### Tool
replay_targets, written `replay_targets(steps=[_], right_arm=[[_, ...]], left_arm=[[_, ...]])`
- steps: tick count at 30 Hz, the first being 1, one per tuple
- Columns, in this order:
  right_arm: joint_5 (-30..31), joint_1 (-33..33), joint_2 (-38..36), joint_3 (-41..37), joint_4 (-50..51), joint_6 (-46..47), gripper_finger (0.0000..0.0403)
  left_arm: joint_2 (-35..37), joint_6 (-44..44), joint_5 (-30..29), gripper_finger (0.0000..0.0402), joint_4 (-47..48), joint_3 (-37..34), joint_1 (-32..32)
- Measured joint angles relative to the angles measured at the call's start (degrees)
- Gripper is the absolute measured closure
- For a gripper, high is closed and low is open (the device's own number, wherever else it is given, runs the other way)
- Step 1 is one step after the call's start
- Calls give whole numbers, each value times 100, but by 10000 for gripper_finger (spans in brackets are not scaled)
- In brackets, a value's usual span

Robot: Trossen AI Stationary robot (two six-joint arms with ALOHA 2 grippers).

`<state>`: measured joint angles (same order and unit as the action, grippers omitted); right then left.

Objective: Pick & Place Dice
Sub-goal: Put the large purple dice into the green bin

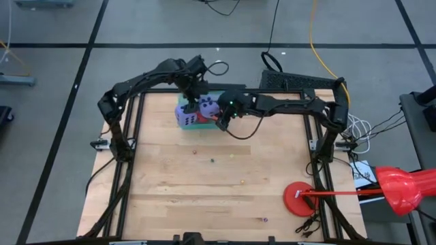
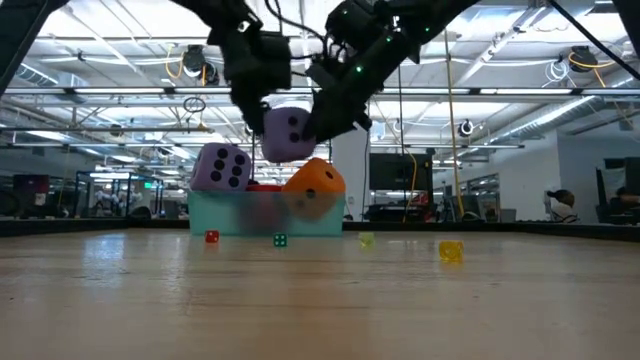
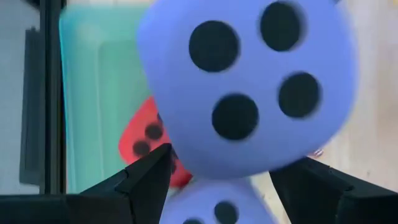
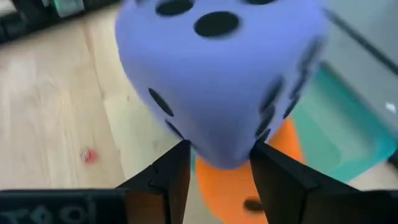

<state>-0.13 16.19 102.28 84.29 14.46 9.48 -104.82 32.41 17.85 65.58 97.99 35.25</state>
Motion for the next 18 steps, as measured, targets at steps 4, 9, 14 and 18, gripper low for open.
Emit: replay_targets(steps=[4,9,14,18], right_arm=[[50,98,-33,24,-1076,-54,250],[-174,125,-69,98,-2143,-5,250],[-273,24,-9,51,-2247,52,250],[-246,-43,-31,66,-2002,119,250]], left_arm=[[349,44,-116,135,-217,-610,216],[711,-237,116,135,-1054,-1162,282],[864,-452,5,135,-1393,-1379,205],[903,-494,15,135,-1427,-1372,113]])
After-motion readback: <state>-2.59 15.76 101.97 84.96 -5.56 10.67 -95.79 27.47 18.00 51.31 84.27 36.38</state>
